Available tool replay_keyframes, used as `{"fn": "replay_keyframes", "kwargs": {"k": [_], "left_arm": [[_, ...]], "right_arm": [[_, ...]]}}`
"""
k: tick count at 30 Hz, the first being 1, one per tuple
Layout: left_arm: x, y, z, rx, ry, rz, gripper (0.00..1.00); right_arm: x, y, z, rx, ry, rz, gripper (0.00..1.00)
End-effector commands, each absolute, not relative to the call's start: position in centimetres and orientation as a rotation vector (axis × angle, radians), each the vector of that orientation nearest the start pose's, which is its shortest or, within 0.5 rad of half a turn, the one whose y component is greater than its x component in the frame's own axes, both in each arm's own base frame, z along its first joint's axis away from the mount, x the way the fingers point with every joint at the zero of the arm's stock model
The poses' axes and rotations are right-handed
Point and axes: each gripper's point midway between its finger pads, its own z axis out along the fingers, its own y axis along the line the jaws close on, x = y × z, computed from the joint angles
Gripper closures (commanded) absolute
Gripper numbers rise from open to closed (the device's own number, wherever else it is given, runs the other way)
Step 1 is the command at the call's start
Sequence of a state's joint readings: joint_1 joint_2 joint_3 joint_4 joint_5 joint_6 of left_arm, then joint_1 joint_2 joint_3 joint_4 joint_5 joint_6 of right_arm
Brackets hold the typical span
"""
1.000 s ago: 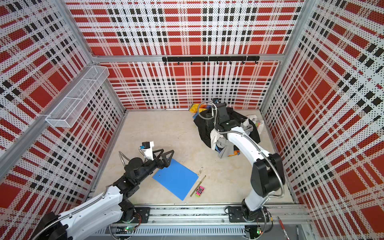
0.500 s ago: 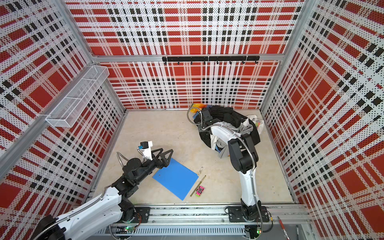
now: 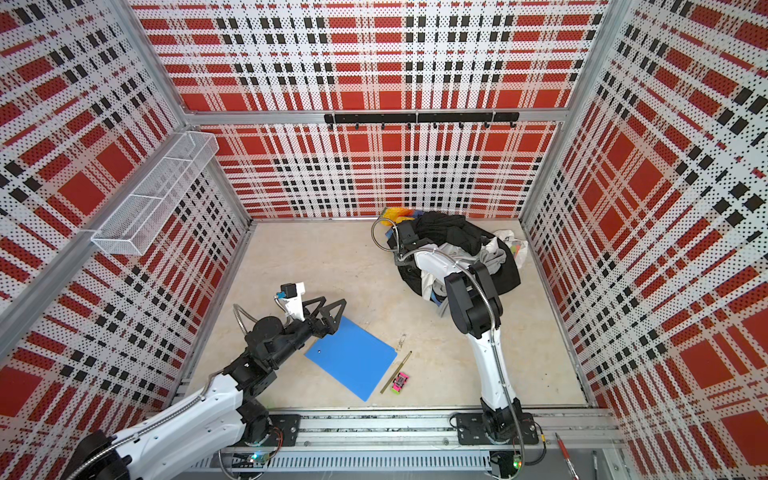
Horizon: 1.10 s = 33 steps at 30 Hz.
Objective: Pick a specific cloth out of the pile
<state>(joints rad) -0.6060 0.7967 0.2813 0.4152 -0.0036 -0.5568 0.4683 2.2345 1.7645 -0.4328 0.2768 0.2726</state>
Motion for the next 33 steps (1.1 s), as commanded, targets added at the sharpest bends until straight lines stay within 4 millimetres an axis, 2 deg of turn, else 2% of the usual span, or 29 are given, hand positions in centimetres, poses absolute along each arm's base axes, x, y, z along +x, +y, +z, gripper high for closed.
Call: {"fn": "replay_keyframes", "kwargs": {"k": [1, 6, 10, 15, 18, 26, 33], "left_arm": [[26.5, -17.8, 20.7, 0.033, 1.744, -0.856, 0.01], [26.5, -17.8, 20.8, 0.035, 1.744, -0.863, 0.01], [26.3, -17.7, 20.6, 0.033, 1.744, -0.864, 0.01], [26.2, -17.7, 20.6, 0.033, 1.741, -0.875, 0.01], [26.1, -17.8, 20.7, 0.034, 1.738, -0.881, 0.01], [26.0, -17.7, 20.6, 0.029, 1.736, -0.887, 0.01], [25.9, -17.9, 20.6, 0.031, 1.735, -0.9, 0.01]], "right_arm": [[54.4, 22.1, 13.3, -0.08, 2.276, 0.038, 1.0], [53.0, 22.3, 21.6, -0.093, 2.116, 0.166, 1.0], [50.9, 23.5, 28.3, -0.161, 2.0, 0.333, 1.0], [48.3, 23.2, 36.2, -0.191, 1.849, 0.432, 1.0], [47.3, 22.3, 39.3, -0.182, 1.79, 0.435, 1.0], [44.7, 18.8, 45.9, -0.114, 1.626, 0.407, 1.0], [41.7, 14.7, 51.8, -0.024, 1.421, 0.409, 1.0]]}}
